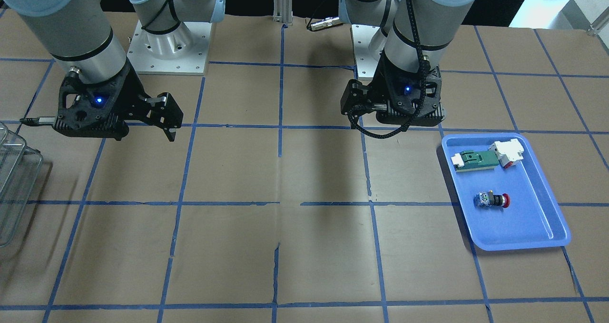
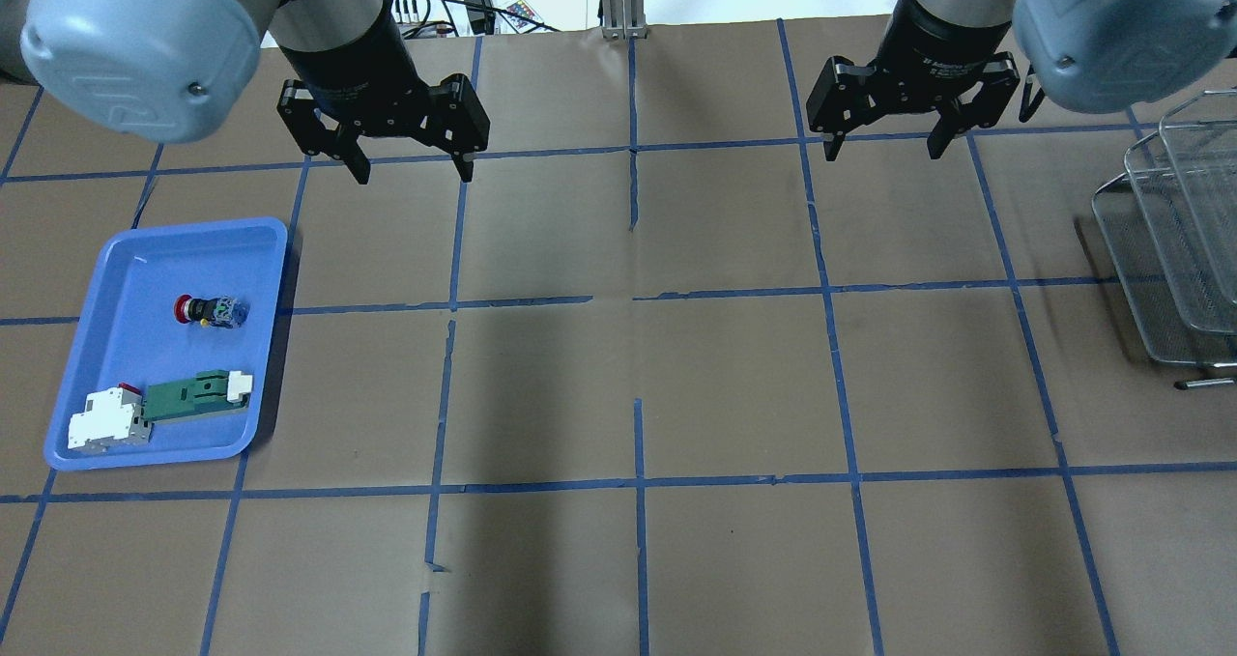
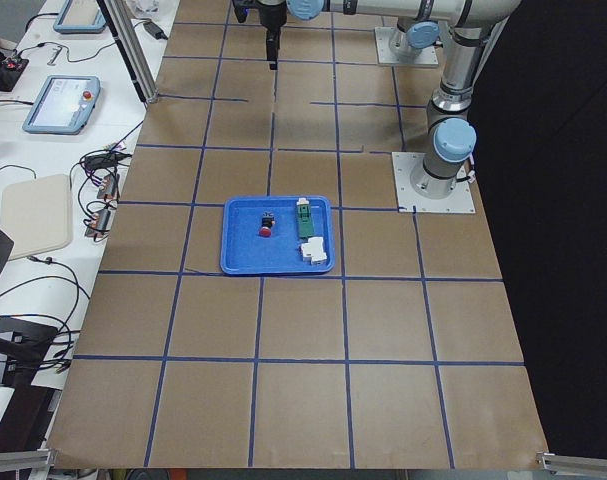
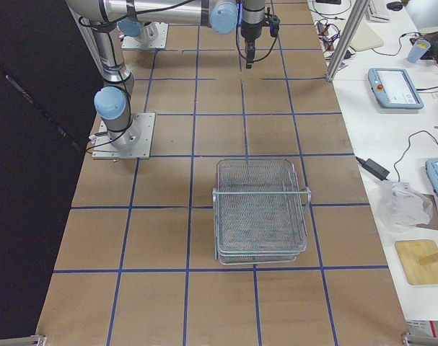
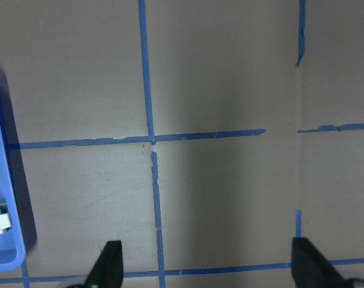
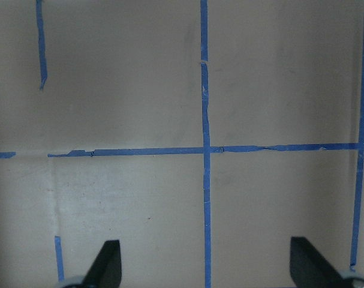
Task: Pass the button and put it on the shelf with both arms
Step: 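Start moving the left gripper toward the blue tray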
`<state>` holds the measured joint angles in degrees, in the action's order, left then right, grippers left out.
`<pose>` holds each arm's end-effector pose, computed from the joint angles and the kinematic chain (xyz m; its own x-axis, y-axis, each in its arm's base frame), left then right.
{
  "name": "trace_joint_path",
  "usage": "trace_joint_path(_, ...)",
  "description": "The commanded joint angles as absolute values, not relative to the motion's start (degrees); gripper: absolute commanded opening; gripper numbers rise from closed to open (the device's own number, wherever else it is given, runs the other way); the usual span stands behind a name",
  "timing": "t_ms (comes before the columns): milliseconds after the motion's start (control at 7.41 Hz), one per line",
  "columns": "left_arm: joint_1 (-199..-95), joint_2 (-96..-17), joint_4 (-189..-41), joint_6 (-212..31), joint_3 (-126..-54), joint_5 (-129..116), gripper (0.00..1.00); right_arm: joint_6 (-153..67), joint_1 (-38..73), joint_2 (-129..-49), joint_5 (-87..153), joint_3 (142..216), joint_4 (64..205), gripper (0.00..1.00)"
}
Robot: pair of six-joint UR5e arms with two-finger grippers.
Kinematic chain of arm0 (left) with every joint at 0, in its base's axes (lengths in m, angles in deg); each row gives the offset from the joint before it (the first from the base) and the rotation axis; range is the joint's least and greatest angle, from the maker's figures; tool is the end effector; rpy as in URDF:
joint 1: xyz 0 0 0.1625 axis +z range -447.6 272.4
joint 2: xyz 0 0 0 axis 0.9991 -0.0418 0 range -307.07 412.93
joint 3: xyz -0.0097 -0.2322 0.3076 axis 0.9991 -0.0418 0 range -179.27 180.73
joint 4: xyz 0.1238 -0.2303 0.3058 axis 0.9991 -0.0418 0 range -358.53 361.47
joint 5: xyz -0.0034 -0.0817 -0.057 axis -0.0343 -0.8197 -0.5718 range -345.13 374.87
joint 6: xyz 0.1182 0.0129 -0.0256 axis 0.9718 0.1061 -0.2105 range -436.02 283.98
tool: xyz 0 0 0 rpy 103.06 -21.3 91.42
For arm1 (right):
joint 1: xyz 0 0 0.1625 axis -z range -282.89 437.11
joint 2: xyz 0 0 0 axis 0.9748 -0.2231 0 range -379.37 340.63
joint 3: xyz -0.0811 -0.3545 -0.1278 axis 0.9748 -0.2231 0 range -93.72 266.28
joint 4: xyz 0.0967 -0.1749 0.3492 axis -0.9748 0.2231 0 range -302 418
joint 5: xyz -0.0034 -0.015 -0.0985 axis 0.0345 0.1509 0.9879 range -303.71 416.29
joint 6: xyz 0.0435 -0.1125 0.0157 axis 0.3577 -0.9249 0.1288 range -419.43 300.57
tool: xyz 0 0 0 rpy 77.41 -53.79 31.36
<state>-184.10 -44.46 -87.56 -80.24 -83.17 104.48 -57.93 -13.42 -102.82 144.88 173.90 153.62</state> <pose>-0.1930 -0.5095 0.4141 -0.9992 0.0396 0.0064 0.0397 0.9992 0.0058 0.1412 -0.5240 0.3987 -0.9996 0.0161 -0.0252 0.0168 0.9996 -0.0246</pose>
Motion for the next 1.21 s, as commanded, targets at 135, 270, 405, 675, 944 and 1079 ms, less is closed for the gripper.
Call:
trace_joint_path(135,-183.8,-44.2,-87.5,-80.1,-83.5,104.5,1.00,-57.9,-13.4,-102.8,144.8,173.9,153.7,1.00)
trace_joint_path(270,-183.6,-44.0,-87.6,-79.6,-83.6,104.4,1.00,-57.9,-13.4,-102.8,144.8,173.9,153.7,1.00)
trace_joint_path(405,-183.0,-44.0,-87.5,-79.4,-83.6,104.5,1.00,-57.9,-13.4,-102.8,144.8,173.9,153.7,1.00)
trace_joint_path(675,-180.1,-44.6,-86.9,-77.3,-83.6,104.5,1.00,-57.9,-13.4,-102.8,144.9,173.9,153.7,1.00)
trace_joint_path(944,-171.2,-45.7,-87.5,-64.4,-84.6,104.2,1.00,-57.9,-13.4,-102.7,144.9,173.8,153.8,1.00)
trace_joint_path(1079,-166.8,-45.9,-86.8,-56.5,-86.4,103.9,1.00,-57.9,-13.4,-102.8,144.9,173.8,153.7,1.00)
